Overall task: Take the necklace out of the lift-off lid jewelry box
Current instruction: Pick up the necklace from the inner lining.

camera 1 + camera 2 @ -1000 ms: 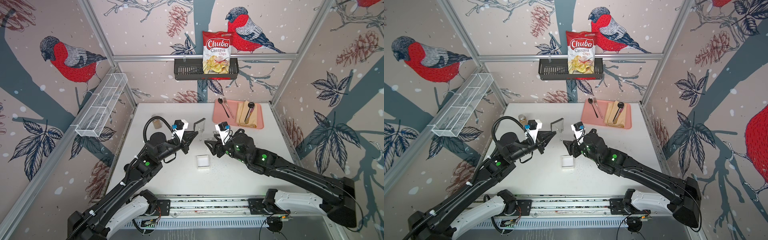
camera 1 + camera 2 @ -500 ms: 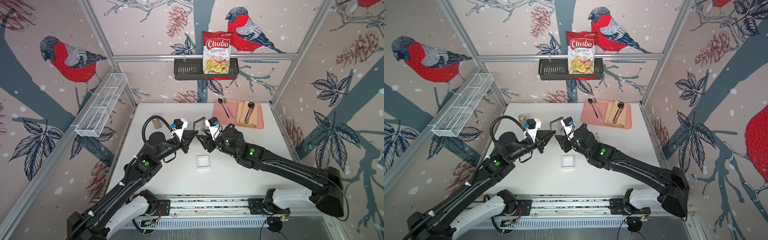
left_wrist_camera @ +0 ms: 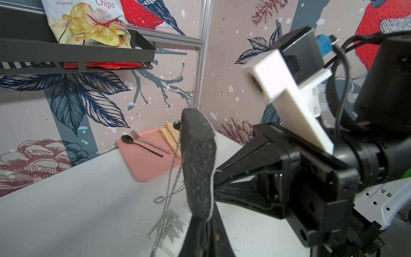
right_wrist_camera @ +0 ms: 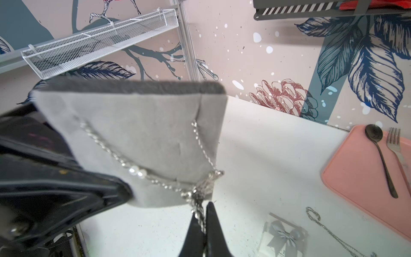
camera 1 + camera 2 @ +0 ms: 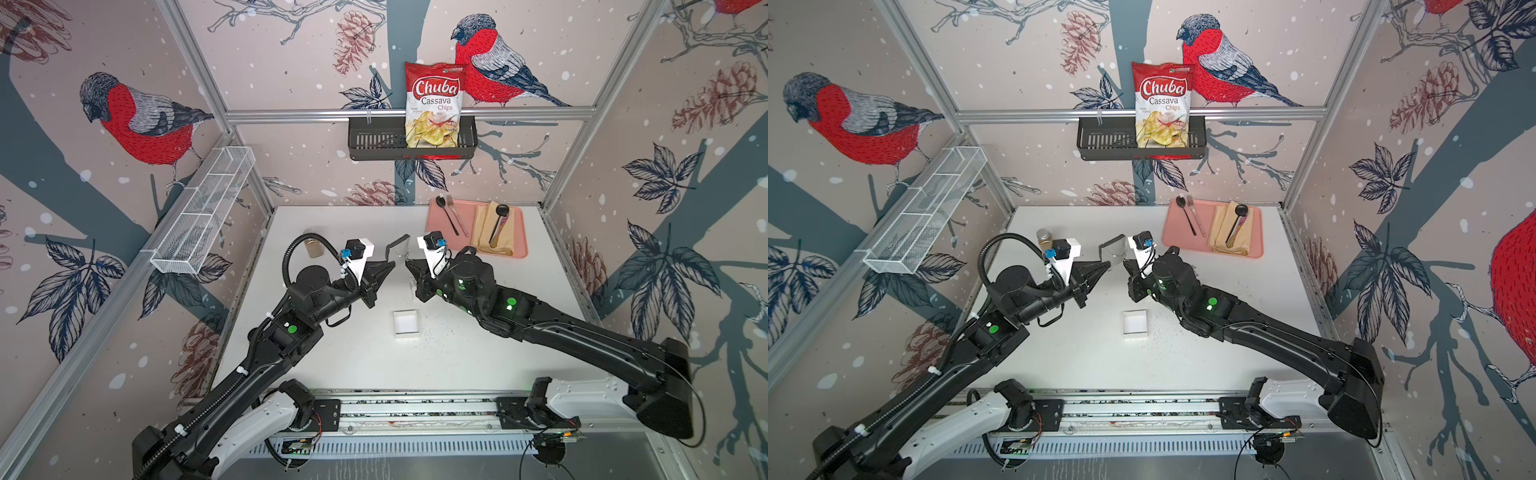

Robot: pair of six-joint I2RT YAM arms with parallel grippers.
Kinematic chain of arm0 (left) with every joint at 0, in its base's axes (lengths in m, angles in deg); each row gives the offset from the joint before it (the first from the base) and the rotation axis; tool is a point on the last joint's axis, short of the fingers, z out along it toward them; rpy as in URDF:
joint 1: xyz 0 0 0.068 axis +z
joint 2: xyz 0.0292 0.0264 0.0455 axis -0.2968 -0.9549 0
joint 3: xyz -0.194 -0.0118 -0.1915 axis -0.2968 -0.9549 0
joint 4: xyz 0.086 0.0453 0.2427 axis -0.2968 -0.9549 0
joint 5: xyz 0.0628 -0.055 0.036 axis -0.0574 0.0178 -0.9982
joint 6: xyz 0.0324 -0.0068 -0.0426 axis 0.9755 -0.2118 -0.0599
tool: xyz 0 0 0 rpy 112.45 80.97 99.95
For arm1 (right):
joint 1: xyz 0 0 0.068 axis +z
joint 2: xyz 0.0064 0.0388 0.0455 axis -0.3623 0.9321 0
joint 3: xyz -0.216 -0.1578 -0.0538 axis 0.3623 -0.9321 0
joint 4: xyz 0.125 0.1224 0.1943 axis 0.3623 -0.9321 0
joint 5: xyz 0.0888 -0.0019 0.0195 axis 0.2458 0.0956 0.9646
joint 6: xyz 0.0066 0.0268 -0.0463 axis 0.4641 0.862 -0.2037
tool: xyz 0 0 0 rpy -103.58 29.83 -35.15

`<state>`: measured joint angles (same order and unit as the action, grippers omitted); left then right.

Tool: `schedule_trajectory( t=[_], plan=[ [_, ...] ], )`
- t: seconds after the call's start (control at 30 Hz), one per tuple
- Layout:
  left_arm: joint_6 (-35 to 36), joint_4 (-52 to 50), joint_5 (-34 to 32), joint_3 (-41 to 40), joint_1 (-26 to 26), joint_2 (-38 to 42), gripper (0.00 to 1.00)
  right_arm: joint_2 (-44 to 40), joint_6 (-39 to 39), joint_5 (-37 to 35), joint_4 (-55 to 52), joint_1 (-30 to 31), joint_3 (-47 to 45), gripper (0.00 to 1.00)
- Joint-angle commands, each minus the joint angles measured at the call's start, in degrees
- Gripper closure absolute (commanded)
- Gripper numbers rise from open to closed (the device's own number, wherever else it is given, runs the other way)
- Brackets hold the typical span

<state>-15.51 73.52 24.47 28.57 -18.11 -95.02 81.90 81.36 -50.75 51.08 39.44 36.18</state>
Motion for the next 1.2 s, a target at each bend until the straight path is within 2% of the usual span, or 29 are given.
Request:
schedule_trajectory(
  t=[0.0,0.33,0.7,1.17],
  plan=[
    [1.2,-0.7,-1.4,-0.8,0.1,0.3,1.00,-1.4,0.1,1.1,0.1,0.0,0.2,1.00],
    [3.1,-1.7,-1.1,-3.8,0.1,0.9,1.00,-4.3,1.2,0.0,-2.3,-0.2,2.8,1.00],
    [4.0,0.1,3.4,-9.6,0.1,4.4,1.00,1.4,1.8,3.3,-8.8,-3.0,14.9,1.00],
    [7.7,-0.7,12.5,-12.5,-0.1,10.0,1.00,8.6,6.3,6.3,-12.2,-8.8,21.5,1.00]
  ],
)
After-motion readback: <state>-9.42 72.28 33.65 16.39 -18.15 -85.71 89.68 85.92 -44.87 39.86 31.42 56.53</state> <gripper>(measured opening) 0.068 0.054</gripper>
